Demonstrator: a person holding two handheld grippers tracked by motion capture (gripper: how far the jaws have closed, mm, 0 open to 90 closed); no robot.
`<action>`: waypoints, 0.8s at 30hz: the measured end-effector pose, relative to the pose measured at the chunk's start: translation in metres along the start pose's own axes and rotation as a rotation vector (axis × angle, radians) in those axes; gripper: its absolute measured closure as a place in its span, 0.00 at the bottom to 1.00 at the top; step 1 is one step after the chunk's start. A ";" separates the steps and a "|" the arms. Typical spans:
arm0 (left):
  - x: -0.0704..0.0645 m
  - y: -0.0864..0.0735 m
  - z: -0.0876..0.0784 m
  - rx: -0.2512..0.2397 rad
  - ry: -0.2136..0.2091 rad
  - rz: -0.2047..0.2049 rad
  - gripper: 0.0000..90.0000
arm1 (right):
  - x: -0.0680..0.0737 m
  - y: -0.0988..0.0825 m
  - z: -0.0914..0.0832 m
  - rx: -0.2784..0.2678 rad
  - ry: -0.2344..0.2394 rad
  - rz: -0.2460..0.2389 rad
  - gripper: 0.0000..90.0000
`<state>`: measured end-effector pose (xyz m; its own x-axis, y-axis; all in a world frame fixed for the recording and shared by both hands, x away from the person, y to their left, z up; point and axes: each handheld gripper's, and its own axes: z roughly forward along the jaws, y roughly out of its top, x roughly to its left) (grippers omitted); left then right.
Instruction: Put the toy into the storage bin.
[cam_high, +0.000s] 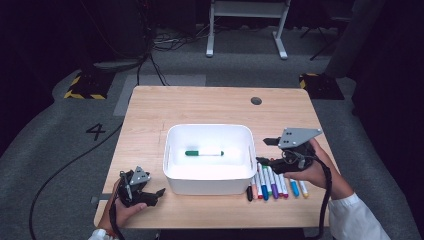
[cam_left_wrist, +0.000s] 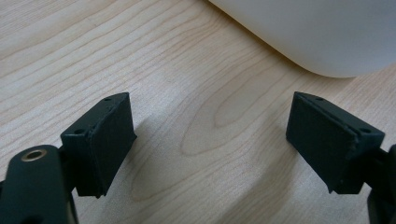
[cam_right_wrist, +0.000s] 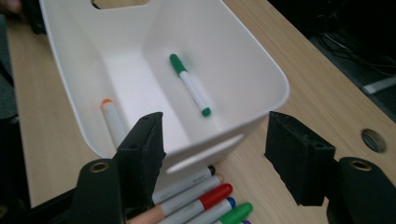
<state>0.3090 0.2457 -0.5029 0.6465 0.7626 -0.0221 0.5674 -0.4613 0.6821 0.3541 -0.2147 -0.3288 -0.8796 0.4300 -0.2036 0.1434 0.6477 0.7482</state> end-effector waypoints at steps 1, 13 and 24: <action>0.000 0.000 0.000 0.001 -0.002 0.000 0.17 | -0.002 -0.006 -0.003 0.000 -0.020 0.014 0.41; 0.000 0.000 0.000 0.001 -0.004 0.003 0.17 | -0.022 -0.074 -0.013 0.072 -0.152 0.148 0.39; 0.000 0.000 0.000 0.000 -0.004 0.000 0.17 | -0.036 -0.133 0.000 0.139 -0.213 0.260 0.40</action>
<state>0.3090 0.2455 -0.5030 0.6482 0.7611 -0.0250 0.5679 -0.4612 0.6818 0.3667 -0.3168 -0.4208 -0.6935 0.7034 -0.1556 0.4231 0.5725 0.7023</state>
